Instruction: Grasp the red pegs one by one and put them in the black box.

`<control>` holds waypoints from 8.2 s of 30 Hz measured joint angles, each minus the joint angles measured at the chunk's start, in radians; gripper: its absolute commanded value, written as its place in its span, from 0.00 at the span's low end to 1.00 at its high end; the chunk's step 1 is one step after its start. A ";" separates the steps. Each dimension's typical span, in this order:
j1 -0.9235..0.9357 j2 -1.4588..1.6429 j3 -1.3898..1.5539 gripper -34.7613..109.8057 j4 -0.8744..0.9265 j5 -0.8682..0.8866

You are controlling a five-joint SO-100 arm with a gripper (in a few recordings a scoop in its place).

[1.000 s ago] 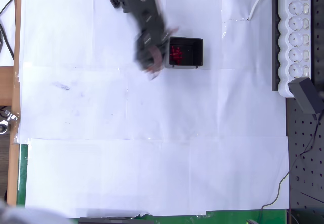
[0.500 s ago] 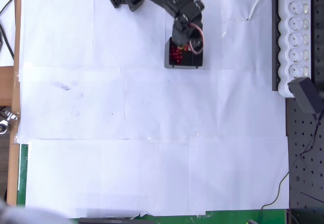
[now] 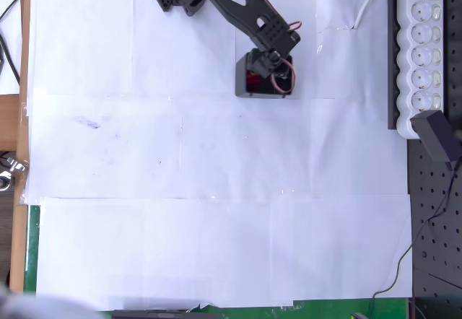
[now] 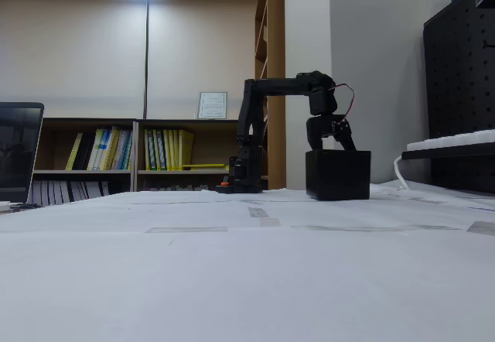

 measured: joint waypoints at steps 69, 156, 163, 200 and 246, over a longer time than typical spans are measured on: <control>0.733 -1.601 -1.580 0.24 -0.112 0.762; 0.733 -1.601 -1.580 0.24 -0.112 0.762; 0.733 -1.601 -1.580 0.24 -0.112 0.762; 0.733 -1.601 -1.580 0.24 -0.112 0.762; 0.733 -1.603 -1.580 0.24 -0.112 0.762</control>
